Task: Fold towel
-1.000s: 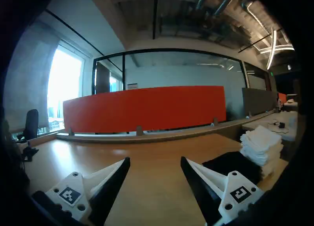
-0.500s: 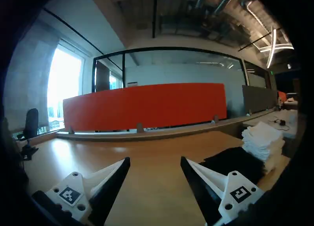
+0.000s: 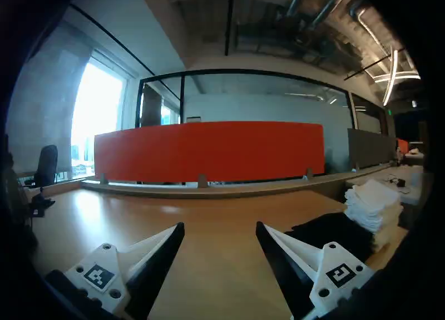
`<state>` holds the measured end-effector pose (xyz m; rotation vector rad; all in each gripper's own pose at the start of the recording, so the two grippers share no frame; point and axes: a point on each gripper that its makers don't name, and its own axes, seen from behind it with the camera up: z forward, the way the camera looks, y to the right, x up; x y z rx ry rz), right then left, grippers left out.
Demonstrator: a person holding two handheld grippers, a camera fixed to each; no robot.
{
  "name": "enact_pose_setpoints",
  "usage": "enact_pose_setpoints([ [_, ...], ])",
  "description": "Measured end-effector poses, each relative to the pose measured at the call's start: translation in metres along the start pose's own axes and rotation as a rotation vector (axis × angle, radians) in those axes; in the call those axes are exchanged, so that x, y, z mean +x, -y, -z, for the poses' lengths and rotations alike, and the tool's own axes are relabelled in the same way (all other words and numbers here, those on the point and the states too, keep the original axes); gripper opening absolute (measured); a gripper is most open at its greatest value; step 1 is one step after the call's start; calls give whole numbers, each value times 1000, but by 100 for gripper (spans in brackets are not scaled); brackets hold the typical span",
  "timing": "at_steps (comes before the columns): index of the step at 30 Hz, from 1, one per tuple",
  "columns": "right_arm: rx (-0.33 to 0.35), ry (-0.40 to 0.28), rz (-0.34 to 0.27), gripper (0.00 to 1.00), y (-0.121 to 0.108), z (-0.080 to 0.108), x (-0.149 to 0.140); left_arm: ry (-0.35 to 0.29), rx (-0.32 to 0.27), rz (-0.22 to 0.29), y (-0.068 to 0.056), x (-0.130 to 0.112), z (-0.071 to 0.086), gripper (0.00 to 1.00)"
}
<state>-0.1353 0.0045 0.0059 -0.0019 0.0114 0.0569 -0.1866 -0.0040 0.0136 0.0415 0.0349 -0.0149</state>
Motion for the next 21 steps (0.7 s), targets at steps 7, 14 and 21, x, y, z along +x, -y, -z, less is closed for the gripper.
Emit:
enact_pose_setpoints([
  [7,-3,-8,23,99,2,1,2,0,0,0,0,0,0,71],
  [14,-8,-10,29,99,3,2,2,0,0,0,0,0,0,71],
  [21,-8,-10,30,99,3,3,2,0,0,0,0,0,0,71],
])
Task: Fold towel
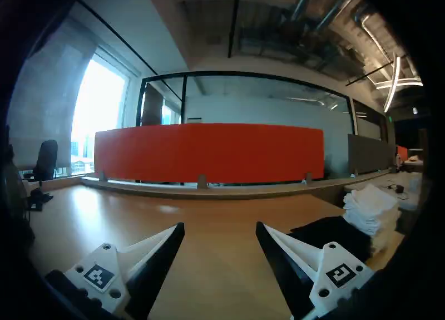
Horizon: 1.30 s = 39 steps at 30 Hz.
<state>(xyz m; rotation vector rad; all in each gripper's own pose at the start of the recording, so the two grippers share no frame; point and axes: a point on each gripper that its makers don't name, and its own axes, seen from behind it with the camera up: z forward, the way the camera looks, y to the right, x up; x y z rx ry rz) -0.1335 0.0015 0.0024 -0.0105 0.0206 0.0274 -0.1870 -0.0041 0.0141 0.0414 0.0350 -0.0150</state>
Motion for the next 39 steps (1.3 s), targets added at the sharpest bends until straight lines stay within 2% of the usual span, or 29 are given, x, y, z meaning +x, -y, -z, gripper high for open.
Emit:
enact_pose_setpoints([
  [39,9,1,-2,99,1,-1,-1,0,0,0,0,1,0,71],
])
